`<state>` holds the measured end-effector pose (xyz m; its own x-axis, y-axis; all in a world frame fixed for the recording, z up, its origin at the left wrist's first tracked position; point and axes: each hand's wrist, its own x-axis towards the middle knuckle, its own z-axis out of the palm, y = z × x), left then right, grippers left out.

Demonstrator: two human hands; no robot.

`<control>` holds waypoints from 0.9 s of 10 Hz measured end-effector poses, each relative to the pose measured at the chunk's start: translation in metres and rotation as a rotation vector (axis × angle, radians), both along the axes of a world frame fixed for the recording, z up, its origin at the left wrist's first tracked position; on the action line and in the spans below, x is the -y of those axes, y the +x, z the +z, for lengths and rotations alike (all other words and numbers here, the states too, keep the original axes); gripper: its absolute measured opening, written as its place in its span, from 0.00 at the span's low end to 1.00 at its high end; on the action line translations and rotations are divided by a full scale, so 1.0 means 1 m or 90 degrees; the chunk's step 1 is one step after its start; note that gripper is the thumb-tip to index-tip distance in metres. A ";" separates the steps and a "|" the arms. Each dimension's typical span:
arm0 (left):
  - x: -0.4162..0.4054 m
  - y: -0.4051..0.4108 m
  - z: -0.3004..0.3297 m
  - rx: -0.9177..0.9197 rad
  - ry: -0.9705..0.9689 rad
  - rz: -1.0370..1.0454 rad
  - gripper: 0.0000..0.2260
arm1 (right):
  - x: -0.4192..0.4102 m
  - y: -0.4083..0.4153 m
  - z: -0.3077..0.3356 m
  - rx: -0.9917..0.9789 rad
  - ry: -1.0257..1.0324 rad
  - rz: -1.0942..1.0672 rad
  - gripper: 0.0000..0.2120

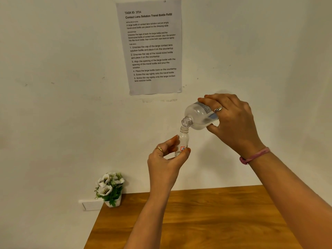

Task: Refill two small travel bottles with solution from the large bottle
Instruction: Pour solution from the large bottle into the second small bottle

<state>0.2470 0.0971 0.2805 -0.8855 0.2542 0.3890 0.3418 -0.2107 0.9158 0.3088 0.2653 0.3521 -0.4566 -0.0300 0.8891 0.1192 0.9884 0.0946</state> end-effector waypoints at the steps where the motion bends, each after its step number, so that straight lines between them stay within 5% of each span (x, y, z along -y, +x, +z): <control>1: 0.000 0.000 0.000 0.001 0.000 -0.005 0.17 | 0.000 0.000 0.000 0.000 0.004 0.000 0.29; 9: -0.002 0.001 0.000 -0.002 0.004 -0.002 0.16 | -0.002 0.002 0.003 -0.003 0.006 -0.006 0.30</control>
